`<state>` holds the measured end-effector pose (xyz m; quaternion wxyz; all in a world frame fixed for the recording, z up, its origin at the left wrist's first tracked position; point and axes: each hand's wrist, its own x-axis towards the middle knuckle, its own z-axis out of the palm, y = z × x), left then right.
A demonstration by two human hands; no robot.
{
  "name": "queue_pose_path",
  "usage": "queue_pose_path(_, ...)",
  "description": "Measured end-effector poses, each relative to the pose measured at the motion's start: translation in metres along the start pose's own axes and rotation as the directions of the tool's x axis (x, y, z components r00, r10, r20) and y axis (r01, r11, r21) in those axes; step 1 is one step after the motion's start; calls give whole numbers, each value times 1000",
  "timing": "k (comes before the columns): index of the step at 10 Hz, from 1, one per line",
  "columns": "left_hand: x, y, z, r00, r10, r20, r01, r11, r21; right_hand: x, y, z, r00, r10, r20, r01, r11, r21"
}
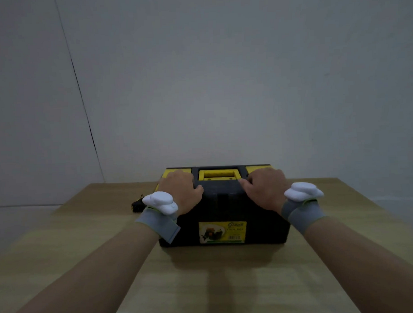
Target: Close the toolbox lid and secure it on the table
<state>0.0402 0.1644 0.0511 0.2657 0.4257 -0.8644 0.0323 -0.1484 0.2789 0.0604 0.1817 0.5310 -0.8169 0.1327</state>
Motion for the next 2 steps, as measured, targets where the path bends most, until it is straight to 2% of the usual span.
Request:
queue_pose_path(1,14,5,-21,999,-11,49,21,981,-192,9,-1,-17,995,-9,103,-3,993,118)
queue_pose_path(2,25,11,-39,978,-52,203,161,808,-567,16,-4,-37,976,-27,217,-71,898,434)
